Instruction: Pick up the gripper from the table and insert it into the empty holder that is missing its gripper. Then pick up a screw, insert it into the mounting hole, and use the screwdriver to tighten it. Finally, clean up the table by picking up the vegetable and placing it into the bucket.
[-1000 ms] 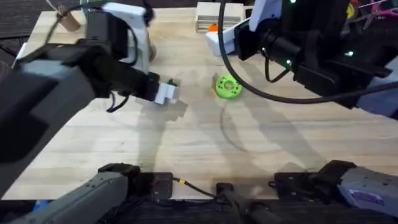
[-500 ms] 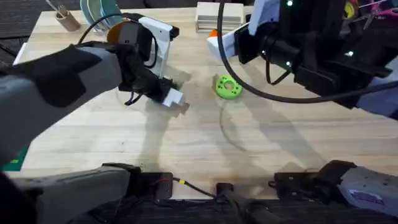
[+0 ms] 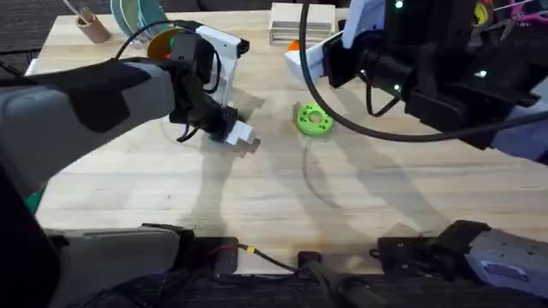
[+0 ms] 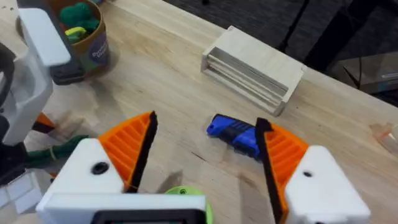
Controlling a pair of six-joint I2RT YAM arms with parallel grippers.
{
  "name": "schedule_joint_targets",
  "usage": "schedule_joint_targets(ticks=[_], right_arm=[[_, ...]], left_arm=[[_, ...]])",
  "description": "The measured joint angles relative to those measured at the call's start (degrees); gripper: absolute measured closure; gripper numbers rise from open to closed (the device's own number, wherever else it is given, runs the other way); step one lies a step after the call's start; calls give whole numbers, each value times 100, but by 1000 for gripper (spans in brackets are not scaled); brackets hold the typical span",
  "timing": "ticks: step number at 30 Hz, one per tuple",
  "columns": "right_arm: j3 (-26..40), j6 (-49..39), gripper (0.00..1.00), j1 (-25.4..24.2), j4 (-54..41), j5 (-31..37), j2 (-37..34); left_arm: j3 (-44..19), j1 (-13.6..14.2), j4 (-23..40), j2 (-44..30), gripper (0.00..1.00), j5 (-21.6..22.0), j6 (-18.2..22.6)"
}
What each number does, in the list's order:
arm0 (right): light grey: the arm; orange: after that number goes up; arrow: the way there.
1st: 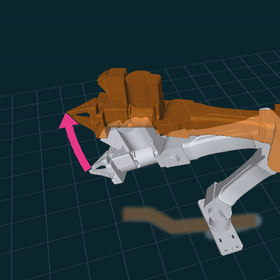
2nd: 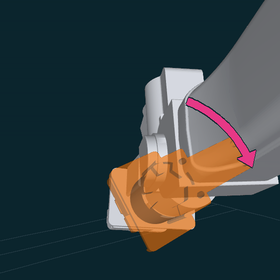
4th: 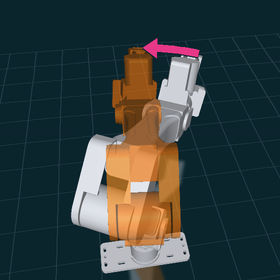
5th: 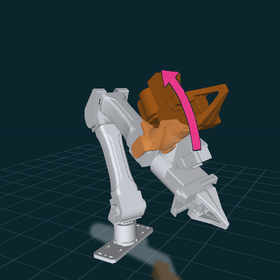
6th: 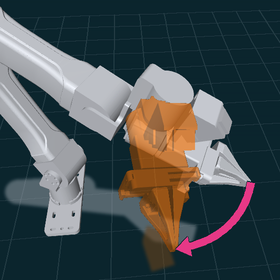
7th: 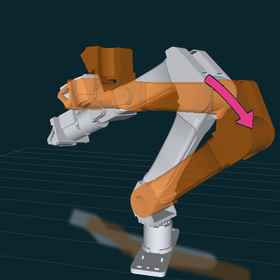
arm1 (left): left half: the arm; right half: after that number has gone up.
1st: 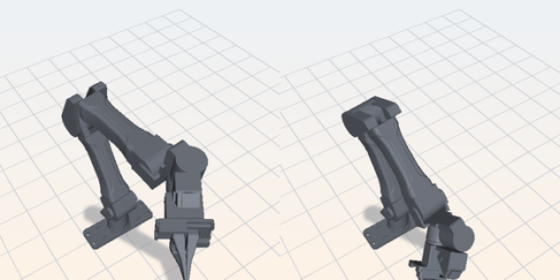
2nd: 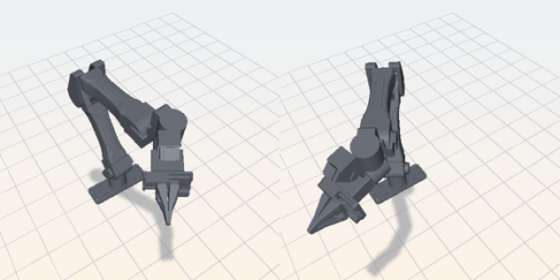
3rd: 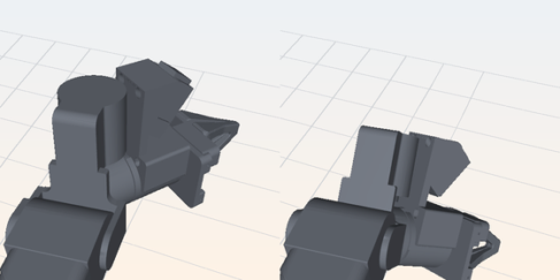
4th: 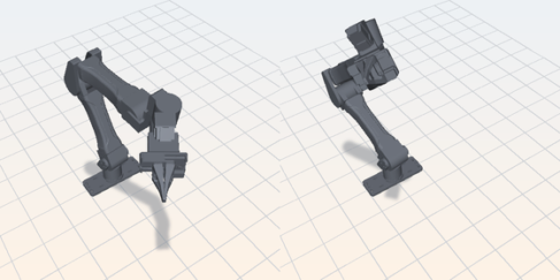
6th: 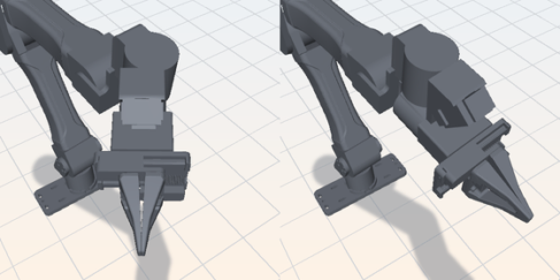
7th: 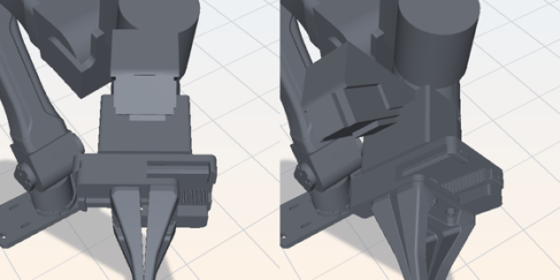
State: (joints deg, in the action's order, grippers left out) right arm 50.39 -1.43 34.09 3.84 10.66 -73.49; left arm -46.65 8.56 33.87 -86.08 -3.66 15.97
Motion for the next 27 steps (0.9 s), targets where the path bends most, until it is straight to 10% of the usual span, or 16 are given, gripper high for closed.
schedule_joint_targets(ticks=[17,27], right_arm=[[0,0,9,0,-273,0,0],[0,-1,9,0,-275,2,-1]], left_arm=[[-22,15,-84,-20,967,28,37],[-129,15,198,-42,980,75,35]])
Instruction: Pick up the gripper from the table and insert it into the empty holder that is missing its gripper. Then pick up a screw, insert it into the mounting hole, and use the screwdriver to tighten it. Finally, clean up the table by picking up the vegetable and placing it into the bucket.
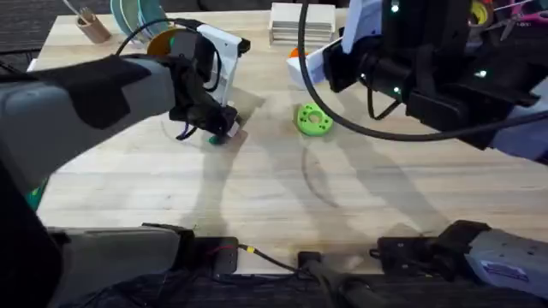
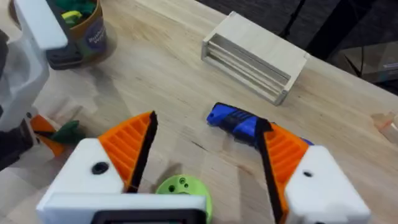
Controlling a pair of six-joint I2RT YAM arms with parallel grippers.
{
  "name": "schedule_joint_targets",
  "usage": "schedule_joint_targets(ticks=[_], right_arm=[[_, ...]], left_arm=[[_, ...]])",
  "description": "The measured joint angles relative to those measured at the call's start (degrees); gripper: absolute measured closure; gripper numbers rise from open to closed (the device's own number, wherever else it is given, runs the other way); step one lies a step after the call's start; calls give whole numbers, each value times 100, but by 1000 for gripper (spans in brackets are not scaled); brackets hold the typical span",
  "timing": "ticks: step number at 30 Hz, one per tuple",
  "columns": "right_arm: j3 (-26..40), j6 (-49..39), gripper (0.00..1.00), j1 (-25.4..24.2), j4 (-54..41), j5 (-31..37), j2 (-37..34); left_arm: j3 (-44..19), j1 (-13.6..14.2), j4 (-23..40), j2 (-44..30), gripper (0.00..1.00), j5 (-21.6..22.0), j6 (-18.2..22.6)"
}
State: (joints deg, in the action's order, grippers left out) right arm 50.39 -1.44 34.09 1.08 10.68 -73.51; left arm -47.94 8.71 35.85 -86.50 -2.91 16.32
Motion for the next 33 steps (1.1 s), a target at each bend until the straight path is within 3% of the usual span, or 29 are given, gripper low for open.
schedule_joint_targets(ticks=[4,12,17,21,24,33], right_arm=[[0,-1,7,0,1,0,1],[0,-1,10,0,2,0,1],[0,-1,9,0,0,0,1],[0,1,9,0,0,0,1],[0,-1,8,0,0,0,1],[0,1,9,0,0,0,-1]], left_arm=[[-386,0,506,-118,981,43,0],[-1980,0,1321,-164,981,100,0],[-2808,-63,1407,-162,981,161,2],[-3091,-322,1082,-151,981,235,-54],[-3097,-623,796,-160,981,263,-437],[-3097,-1429,377,-463,981,279,-2153]])
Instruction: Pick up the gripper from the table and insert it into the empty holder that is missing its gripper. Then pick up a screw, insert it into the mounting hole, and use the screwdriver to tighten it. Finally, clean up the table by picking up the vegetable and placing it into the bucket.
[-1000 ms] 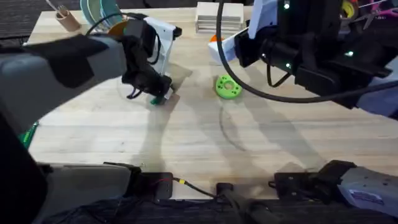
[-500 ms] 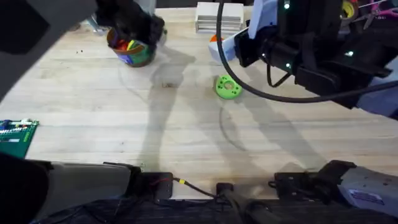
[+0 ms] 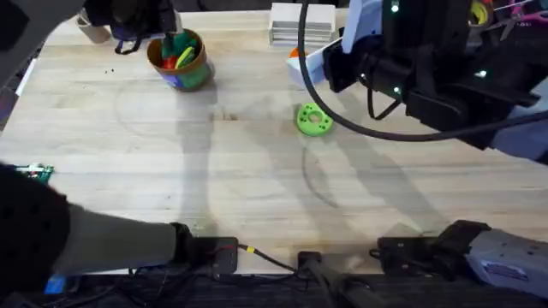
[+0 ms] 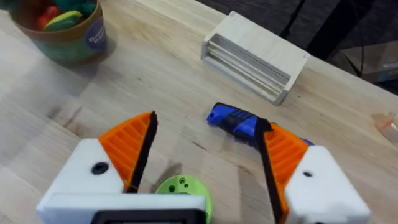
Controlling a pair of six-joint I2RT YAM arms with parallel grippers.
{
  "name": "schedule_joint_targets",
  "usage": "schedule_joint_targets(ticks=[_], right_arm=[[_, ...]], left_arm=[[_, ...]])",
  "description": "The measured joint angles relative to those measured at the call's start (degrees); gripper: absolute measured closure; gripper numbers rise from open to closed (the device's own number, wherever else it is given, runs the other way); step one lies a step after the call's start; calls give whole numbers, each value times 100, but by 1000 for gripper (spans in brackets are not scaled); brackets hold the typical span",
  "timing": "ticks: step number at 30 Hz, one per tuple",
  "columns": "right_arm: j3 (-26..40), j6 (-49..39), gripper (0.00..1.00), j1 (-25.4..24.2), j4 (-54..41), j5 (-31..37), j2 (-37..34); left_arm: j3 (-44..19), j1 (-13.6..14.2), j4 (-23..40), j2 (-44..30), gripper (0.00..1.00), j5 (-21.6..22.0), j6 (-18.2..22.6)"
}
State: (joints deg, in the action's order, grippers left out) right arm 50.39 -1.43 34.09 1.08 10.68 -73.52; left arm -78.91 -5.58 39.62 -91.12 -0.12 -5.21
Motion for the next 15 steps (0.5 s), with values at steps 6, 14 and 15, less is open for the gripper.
schedule_joint_targets(ticks=[6,14,15], right_arm=[[0,0,8,0,0,0,2],[0,0,7,0,0,0,0],[0,0,7,0,0,0,2]], left_arm=[[0,-179,-1,-427,981,125,-757],[0,-190,-298,-528,982,605,-1275],[0,-190,-319,-528,982,623,-1303]])
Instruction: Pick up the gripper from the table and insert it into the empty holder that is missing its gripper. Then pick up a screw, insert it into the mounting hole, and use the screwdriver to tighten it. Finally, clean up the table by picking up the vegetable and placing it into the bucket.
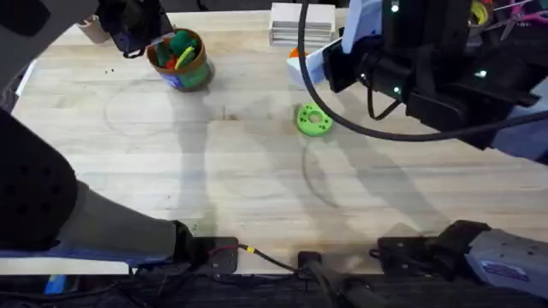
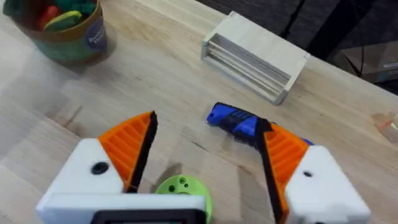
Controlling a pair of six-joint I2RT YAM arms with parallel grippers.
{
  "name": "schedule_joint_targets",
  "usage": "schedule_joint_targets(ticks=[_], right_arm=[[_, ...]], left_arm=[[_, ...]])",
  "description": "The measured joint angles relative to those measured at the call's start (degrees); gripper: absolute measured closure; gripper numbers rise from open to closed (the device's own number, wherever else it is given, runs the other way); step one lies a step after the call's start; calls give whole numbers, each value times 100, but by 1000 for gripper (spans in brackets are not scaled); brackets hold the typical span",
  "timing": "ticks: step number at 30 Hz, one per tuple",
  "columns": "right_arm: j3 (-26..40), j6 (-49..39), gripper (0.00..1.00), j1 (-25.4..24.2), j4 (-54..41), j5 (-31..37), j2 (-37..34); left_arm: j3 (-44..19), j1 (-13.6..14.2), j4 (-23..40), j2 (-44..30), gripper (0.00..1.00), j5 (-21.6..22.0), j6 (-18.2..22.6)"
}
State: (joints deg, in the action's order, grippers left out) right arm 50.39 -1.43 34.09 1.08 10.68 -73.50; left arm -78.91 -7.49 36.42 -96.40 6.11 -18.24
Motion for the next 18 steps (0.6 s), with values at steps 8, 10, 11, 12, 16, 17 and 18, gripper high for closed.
schedule_joint_targets(ticks=[8,10,11,12,16,17,18], right_arm=[[0,-1,7,0,0,0,-1],[0,0,8,0,0,0,0],[0,0,10,0,0,0,-2],[0,0,9,0,0,0,0],[0,0,9,-2,0,2,2],[0,0,10,-2,-7,2,16],[0,-2,10,-2,-32,1,52]], left_arm=[[0,0,-4,2,400,-13,-120],[0,0,-2,2,222,-31,-128],[0,0,0,2,149,-32,-130],[0,0,2,2,103,-33,-132],[-13,0,44,17,17,-70,-133],[-28,0,47,44,11,-101,-133],[-43,0,58,80,9,-140,-132]])
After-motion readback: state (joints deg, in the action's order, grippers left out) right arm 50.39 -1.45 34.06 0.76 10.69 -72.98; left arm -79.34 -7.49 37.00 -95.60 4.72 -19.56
